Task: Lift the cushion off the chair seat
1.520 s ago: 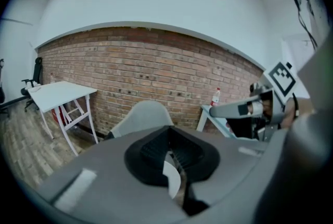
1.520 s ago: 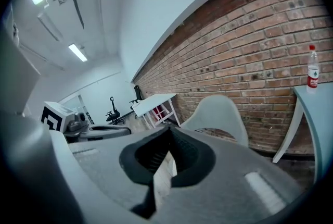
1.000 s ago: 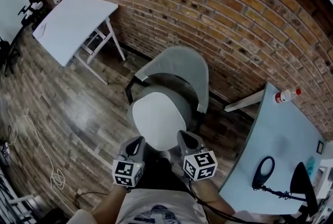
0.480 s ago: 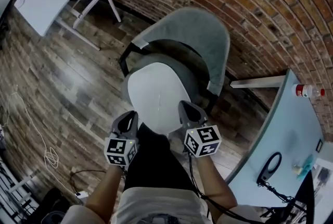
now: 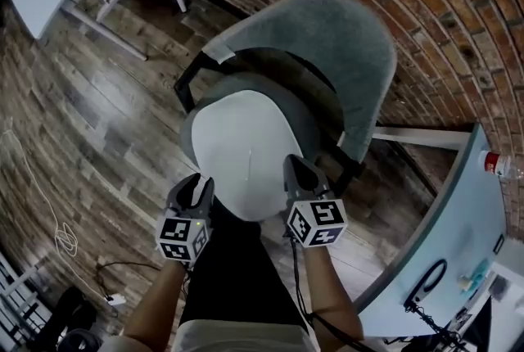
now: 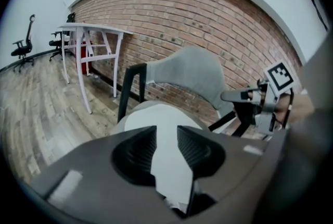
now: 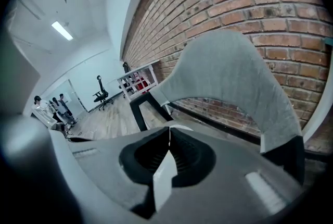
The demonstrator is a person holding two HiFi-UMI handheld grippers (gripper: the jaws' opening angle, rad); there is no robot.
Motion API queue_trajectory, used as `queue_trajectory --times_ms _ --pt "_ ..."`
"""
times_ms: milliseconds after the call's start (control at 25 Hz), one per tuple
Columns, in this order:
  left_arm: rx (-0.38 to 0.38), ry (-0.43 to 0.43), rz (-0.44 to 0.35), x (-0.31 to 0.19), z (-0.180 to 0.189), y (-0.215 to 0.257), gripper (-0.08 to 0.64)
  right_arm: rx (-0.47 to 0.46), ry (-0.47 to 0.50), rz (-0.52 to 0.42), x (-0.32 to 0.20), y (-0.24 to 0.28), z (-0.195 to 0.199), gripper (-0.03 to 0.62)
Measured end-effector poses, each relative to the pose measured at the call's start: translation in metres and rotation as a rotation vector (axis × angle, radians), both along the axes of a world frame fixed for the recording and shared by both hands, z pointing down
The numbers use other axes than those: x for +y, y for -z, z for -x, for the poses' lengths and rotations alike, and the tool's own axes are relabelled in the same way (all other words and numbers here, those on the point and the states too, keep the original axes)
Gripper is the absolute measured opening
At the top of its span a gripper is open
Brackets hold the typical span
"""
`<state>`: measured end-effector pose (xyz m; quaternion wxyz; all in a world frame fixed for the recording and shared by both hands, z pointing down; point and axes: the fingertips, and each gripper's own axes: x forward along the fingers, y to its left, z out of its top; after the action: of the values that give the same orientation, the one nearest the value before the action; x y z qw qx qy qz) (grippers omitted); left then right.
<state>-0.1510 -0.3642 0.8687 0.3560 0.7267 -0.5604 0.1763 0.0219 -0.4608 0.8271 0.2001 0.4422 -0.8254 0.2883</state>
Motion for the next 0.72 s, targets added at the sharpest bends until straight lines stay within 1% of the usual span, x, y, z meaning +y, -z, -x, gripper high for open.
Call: queue_trajectory --times_ms 80,120,160,280,360,440,560,720 --pt "0.004 0.001 0.015 0.000 0.002 -0.014 0.111 0.013 -0.002 0.013 -0.002 -0.015 -0.001 0.003" --pt "0.007 0.005 0.023 0.000 0.003 -0.020 0.123 0.016 -0.001 0.023 -0.003 -0.022 -0.002 0.048" --pt "0.012 0.010 0.033 0.000 0.003 -0.027 0.141 0.019 0.001 0.036 -0.004 -0.029 -0.003 0.120" --pt "0.035 0.027 0.064 -0.001 0.002 -0.045 0.197 0.040 0.007 0.067 -0.006 -0.049 -0.008 0.139" --pt "0.066 0.047 0.097 -0.002 0.001 -0.059 0.223 0.040 0.017 0.088 -0.010 -0.061 -0.009 0.206" --pt "0.098 0.074 0.127 -0.001 0.004 -0.072 0.231 0.016 0.023 0.104 -0.013 -0.072 -0.006 0.240" --pt "0.103 0.098 0.145 -0.002 0.009 -0.088 0.275 0.015 0.038 0.125 -0.017 -0.091 -0.004 0.313" --pt "0.123 0.116 0.175 -0.003 0.013 -0.110 0.314 0.040 0.062 0.160 -0.021 -0.121 -0.004 0.375"
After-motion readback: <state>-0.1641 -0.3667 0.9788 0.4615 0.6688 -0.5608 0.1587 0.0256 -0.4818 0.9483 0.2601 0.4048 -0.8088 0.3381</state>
